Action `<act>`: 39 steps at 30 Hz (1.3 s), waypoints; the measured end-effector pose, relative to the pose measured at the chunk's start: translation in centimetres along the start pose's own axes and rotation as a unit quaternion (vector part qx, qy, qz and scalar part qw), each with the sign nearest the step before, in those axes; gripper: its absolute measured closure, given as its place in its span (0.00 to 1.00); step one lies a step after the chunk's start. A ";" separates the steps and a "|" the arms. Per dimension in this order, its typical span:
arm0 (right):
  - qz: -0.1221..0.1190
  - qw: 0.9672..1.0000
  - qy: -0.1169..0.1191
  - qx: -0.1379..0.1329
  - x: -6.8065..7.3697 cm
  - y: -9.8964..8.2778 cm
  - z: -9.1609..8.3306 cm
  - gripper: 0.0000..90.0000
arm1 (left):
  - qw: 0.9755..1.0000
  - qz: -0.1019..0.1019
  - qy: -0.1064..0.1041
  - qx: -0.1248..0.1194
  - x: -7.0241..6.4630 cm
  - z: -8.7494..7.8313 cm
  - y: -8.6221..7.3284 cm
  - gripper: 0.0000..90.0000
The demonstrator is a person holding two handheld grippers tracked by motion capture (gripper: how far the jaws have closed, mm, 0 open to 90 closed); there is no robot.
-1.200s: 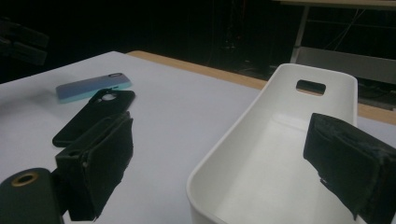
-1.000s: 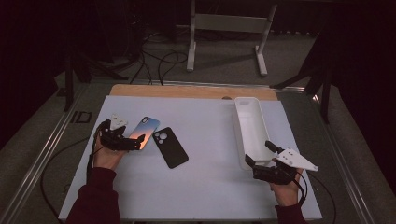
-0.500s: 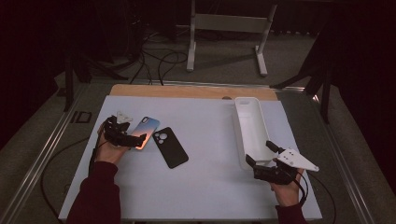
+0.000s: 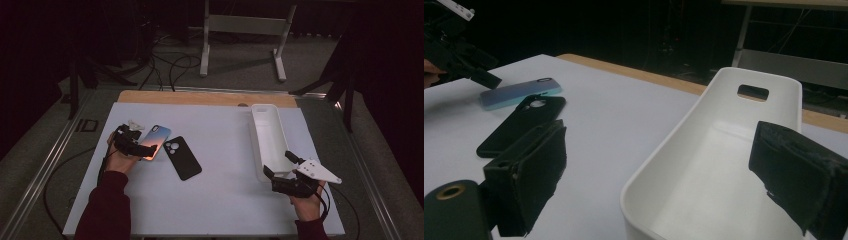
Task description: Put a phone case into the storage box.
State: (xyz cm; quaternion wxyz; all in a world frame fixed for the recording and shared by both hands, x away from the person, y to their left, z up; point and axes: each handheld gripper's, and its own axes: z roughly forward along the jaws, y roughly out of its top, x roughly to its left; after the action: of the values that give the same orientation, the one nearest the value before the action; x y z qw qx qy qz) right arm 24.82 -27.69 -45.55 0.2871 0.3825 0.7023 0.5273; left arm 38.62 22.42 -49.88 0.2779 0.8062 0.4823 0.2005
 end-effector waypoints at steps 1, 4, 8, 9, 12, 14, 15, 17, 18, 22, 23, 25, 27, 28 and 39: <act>0.001 1.000 0.000 0.000 0.0 0.0 0.0 0.09 | 1.000 -0.001 0.000 0.002 0.0 0.1 0.0 0.00; 0.001 1.000 -0.002 0.001 0.0 0.0 0.0 0.09 | 1.000 0.001 0.001 0.009 0.1 0.3 0.0 0.00; -0.001 1.000 -0.001 0.003 0.1 0.0 0.1 0.09 | 1.000 0.002 -0.001 0.017 0.1 0.7 -0.1 0.00; -0.001 1.000 -0.001 0.003 0.1 0.0 0.1 0.09 | 1.000 0.002 -0.001 0.018 0.1 0.8 -0.1 0.00; -0.001 1.000 -0.002 0.002 0.1 -0.1 0.1 0.09 | 1.000 0.001 -0.003 0.026 0.1 1.1 -0.1 0.00; -0.001 1.000 -0.002 0.003 0.1 -0.1 0.1 0.09 | 1.000 0.000 -0.005 0.029 0.0 1.3 -0.1 0.00; -0.001 1.000 -0.002 0.003 0.1 -0.1 0.1 0.09 | 1.000 0.001 -0.007 0.030 -0.1 1.5 0.0 0.00; -0.002 1.000 -0.002 0.002 0.1 -0.1 0.1 0.09 | 0.999 0.001 -0.008 0.034 -0.2 1.7 0.0 0.00; -0.001 1.000 -0.001 0.002 0.1 -0.1 0.1 0.09 | 0.999 0.000 -0.009 0.036 -0.2 1.8 0.0 0.00; -0.001 1.000 -0.002 0.002 0.0 -0.1 0.1 0.09 | 0.999 0.005 -0.011 0.043 -0.3 2.3 0.1 0.00; -0.001 1.000 -0.002 0.002 0.0 -0.1 0.1 0.09 | 0.999 0.006 -0.008 0.044 -0.3 2.4 0.1 0.00; -0.001 1.000 -0.002 0.002 0.0 -0.1 0.1 0.09 | 0.999 0.005 -0.009 0.043 -0.3 2.5 0.2 0.00; -0.001 1.000 -0.002 0.002 0.0 -0.1 0.1 0.09 | 0.999 0.006 -0.008 0.047 -0.3 2.7 0.2 0.00; -0.001 1.000 -0.002 0.002 0.1 -0.1 0.1 0.09 | 0.999 0.005 -0.010 0.047 -0.4 2.8 0.2 0.00; -0.001 1.000 -0.002 0.002 0.1 0.0 0.1 0.09 | 0.998 0.003 -0.014 0.063 -0.5 3.9 0.0 0.00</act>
State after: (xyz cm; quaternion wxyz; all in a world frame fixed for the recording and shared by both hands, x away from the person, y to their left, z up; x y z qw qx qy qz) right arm 24.82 -27.54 -45.62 0.2882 0.3828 0.7033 0.5251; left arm 40.64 20.96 -52.89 0.2327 0.8264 0.4874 0.1589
